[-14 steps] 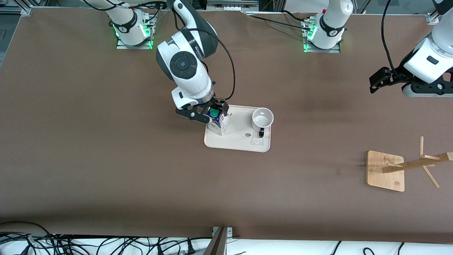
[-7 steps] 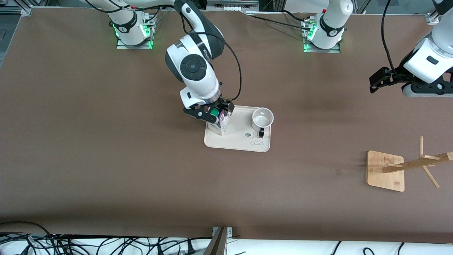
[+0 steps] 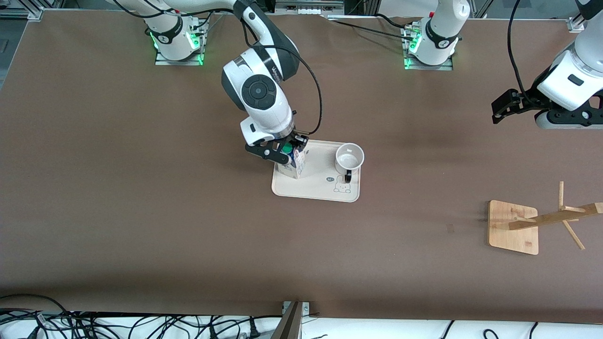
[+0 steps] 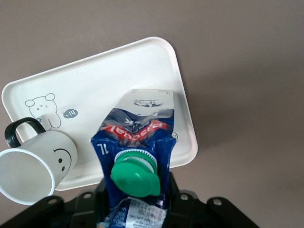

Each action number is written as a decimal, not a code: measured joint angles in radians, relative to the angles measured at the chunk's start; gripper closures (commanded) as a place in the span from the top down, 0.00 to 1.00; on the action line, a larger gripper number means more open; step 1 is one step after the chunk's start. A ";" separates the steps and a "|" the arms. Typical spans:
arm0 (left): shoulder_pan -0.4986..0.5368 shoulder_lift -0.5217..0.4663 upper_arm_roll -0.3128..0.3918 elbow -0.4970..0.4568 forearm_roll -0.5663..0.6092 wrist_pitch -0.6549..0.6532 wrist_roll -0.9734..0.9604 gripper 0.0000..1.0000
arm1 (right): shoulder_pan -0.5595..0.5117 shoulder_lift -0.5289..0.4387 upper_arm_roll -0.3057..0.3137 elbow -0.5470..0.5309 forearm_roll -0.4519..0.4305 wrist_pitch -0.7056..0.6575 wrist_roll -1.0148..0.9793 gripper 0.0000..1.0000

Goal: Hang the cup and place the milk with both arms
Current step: 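Lower the right gripper and grasp the blue milk carton, then carry the carton off the tray while the left gripper reaches the mug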

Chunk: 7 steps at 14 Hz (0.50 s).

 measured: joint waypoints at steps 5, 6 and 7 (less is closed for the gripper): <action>0.000 0.000 0.000 0.000 0.000 -0.006 0.000 1.00 | -0.017 -0.010 -0.017 0.021 0.000 -0.045 -0.073 0.41; 0.000 0.001 0.000 0.000 0.000 -0.012 0.000 1.00 | -0.036 -0.015 -0.022 0.034 0.000 -0.074 -0.111 0.41; 0.000 0.003 -0.002 0.000 0.000 -0.024 0.000 1.00 | -0.064 -0.021 -0.025 0.051 0.000 -0.114 -0.165 0.41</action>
